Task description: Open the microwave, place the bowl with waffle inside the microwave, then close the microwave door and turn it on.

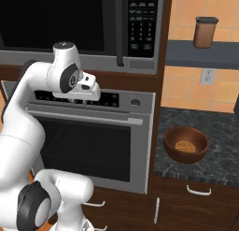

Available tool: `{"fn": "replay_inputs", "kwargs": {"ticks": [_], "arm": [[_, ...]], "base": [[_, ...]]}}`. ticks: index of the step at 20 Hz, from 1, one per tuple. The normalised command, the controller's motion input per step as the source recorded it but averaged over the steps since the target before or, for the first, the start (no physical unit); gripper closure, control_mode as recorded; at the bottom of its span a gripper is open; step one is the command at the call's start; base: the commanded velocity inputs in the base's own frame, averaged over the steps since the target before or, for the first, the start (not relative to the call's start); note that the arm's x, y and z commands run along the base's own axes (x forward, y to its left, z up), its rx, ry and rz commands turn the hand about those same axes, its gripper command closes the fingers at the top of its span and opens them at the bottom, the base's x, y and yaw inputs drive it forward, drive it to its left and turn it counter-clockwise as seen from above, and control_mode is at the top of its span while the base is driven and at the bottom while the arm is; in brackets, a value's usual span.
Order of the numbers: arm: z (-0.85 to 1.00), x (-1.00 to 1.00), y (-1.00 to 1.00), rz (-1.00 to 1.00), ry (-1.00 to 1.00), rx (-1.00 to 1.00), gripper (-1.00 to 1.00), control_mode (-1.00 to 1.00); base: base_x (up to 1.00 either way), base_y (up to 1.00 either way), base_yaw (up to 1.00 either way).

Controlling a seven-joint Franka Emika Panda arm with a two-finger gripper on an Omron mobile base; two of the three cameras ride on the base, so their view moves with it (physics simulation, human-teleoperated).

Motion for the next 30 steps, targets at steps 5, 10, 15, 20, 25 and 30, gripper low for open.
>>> {"fn": "replay_inputs", "kwargs": {"ticks": [5,10,15,20,25,30], "arm": [[0.14,-0.54,-0.04,0.00,-0.31,0.00,-1.00,-1.00],[0.64,-0.49,-0.30,0.02,-0.99,0.00,-1.00,-1.00],[0.34,-0.05,-0.94,0.00,-0.38,0.00,-1.00,-1.00],[0.32,0.09,-0.65,-0.02,0.00,0.01,-1.00,-1.00],[0.71,0.50,-0.52,-0.09,0.00,0.00,-1.00,-1.00],[0.54,0.52,-0.25,-0.08,-0.01,0.02,-1.00,-1.00]], "base": [[0.00,0.00,0.00],[0.00,0.00,0.00],[0.00,0.00,0.00],[0.00,0.00,0.00],[0.00,0.00,0.00],[0.00,0.00,0.00]]}}
